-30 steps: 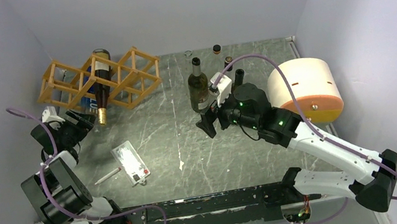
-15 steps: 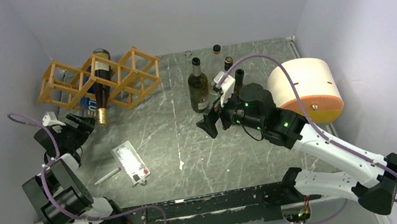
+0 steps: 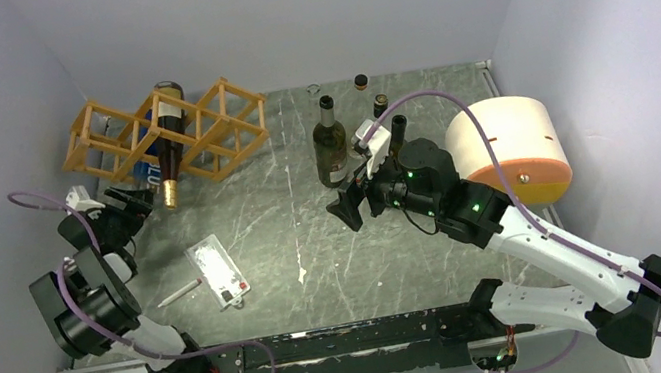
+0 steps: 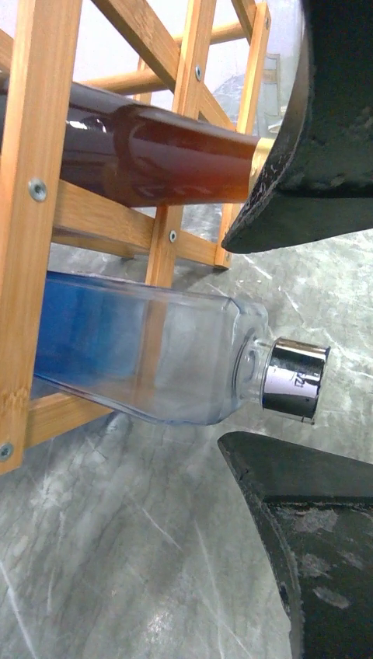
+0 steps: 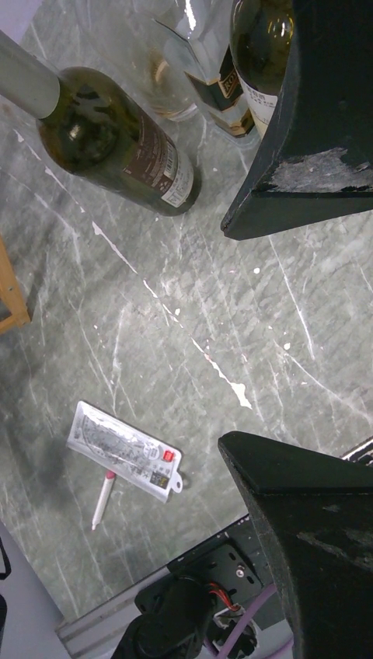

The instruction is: Take the wine bottle off the wine rack

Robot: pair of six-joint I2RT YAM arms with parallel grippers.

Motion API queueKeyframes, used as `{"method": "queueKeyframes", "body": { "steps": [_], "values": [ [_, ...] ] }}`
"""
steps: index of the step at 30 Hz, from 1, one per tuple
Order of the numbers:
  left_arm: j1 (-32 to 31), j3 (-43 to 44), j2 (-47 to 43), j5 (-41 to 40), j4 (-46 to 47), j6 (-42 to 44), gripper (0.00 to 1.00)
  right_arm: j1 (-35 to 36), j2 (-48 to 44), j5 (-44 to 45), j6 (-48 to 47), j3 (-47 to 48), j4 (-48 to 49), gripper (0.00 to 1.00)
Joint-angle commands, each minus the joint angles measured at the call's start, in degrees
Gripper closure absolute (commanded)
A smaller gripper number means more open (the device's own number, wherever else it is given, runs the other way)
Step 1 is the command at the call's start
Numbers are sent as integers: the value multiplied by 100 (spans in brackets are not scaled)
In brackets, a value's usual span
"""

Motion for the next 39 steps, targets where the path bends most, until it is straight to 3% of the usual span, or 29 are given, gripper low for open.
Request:
{"method": "queueKeyframes", "body": {
  "steps": [1, 12, 17, 25, 31, 39],
  "values": [
    [70, -42, 368, 387, 1177, -34, 13, -33, -10, -81, 0, -47, 126, 0],
    [71, 163, 1099, 778, 1946, 14, 17, -29, 84, -64, -35, 8, 67, 0],
    [76, 397, 1312, 986, 1875, 14, 20, -35, 121, -61, -43, 34, 36, 0],
    [87, 419, 1265, 1000, 1561, 7, 40, -29, 125, -81, -52, 30, 62, 0],
    [148, -72, 763, 588, 1293, -12, 53, -29, 43, -138, -26, -42, 119, 0],
    [299, -720, 154, 710, 1630, -529, 66, -34, -38, -217, 9, -103, 180, 0]
  ]
}}
